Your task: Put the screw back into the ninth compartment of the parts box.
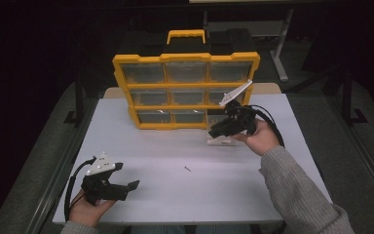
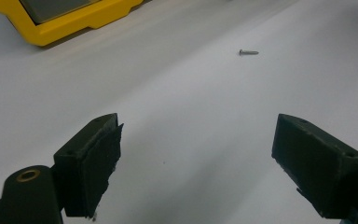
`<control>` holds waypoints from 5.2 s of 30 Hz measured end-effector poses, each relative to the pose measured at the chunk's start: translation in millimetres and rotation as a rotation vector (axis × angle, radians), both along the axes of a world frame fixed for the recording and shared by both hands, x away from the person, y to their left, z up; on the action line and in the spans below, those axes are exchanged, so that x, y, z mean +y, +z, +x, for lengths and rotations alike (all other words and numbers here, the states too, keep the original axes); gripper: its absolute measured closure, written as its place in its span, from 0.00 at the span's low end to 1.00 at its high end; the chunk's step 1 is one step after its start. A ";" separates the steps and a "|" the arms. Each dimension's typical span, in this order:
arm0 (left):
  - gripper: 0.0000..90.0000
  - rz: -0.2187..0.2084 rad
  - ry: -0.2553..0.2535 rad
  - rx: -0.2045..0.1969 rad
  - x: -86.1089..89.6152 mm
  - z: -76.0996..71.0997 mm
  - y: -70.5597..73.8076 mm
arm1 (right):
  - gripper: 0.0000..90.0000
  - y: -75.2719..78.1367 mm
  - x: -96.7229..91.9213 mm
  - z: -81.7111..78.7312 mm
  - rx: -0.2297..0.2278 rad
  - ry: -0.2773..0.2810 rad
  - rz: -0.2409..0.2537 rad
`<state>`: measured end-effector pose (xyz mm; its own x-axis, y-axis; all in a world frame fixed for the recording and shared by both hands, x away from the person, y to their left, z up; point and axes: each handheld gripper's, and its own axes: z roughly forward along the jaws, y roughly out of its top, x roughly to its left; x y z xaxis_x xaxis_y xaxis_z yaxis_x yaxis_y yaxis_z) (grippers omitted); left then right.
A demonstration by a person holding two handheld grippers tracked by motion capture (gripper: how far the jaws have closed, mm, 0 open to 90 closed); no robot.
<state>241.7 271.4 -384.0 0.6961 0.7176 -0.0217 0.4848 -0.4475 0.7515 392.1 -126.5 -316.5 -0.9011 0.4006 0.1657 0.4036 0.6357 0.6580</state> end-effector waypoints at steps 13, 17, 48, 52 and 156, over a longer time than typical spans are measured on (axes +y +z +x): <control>0.17 -0.002 0.000 -0.002 -0.1 0.0 0.0 | 0.72 -13.6 18.4 -11.7 0.015 0.041 -0.008; 0.17 -0.002 0.001 -0.001 0.0 -0.1 0.2 | 0.70 -19.3 25.7 -15.4 0.018 0.061 -0.003; 0.17 -0.003 -0.002 -0.002 -0.1 -0.1 0.0 | 0.67 -65.2 66.6 -29.3 0.072 0.146 -0.046; 0.17 -0.001 -0.003 -0.002 0.1 0.1 -0.1 | 0.66 -72.2 70.4 -29.6 0.072 0.151 -0.056; 0.17 -0.005 -0.010 -0.004 -0.5 0.2 0.2 | 0.97 -48.0 66.7 -2.2 0.094 0.169 -0.077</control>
<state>242.0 271.0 -383.8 0.7035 0.7103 -0.0223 0.4770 -0.4487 0.7557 389.9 -59.8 -364.5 -0.9386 0.2601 0.2267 0.3444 0.7465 0.5693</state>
